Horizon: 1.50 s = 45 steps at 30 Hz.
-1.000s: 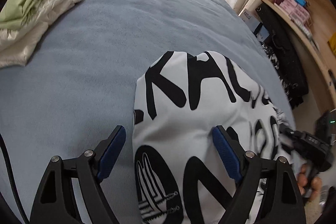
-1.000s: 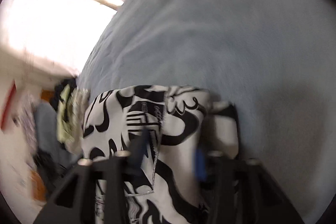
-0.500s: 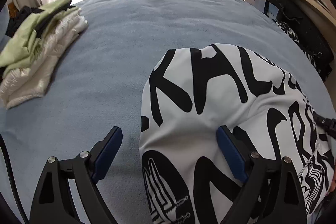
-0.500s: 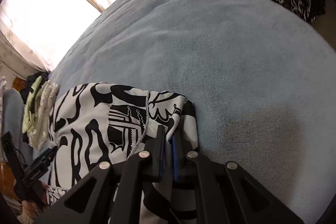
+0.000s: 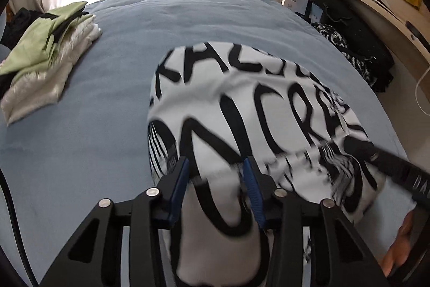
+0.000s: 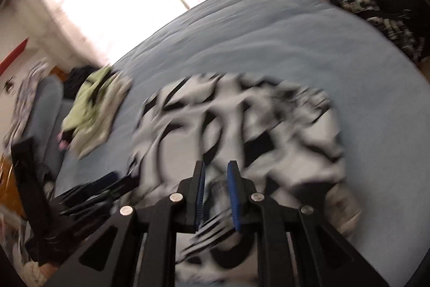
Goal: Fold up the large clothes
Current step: 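Open both tools and release the folded jacket on the bed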
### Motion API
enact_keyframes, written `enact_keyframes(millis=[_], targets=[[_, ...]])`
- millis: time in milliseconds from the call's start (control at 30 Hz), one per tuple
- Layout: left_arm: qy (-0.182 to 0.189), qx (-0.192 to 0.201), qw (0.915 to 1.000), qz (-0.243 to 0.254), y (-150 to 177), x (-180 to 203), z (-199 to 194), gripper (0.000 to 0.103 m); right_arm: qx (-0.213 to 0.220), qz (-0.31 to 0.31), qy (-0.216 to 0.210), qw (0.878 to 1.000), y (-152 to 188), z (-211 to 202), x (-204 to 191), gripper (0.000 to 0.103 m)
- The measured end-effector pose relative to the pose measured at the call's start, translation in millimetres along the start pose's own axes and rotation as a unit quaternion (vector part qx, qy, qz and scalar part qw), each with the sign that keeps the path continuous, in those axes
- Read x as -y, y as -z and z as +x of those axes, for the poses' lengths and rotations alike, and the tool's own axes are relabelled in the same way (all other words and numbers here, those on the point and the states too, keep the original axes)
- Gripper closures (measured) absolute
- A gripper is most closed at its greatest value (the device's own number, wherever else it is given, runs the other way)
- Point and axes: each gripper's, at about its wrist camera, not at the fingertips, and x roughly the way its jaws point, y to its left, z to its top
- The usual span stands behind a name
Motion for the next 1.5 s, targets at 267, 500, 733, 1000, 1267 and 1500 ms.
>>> enact_keyframes(millis=[267,500,733,1000,1267,1500], targets=[[-0.025,0.015,0.9992,0.025,23,11,1,0.062,-0.039,-0.008,0.019,0.999,51,17,14,0.094],[-0.032,0.019,0.9991,0.019,23,6,3,0.061,-0.009,0.052,0.007,0.999,61,-22,65,0.103],[-0.033,0.004,0.9994,0.002,22,3,-2,0.06,-0.033,0.059,0.027,0.997,57,-18,58,0.103],[-0.051,-0.012,0.9986,-0.008,26,0,-22,0.055,-0.06,0.07,0.022,0.996,55,-18,55,0.1],[-0.026,-0.038,0.9982,-0.039,45,-21,-39,0.033,-0.071,0.058,0.036,0.995,64,-31,42,0.09],[0.066,-0.068,0.9905,-0.1,58,-48,-46,0.024,-0.081,0.051,0.039,0.995,73,-43,30,0.034]])
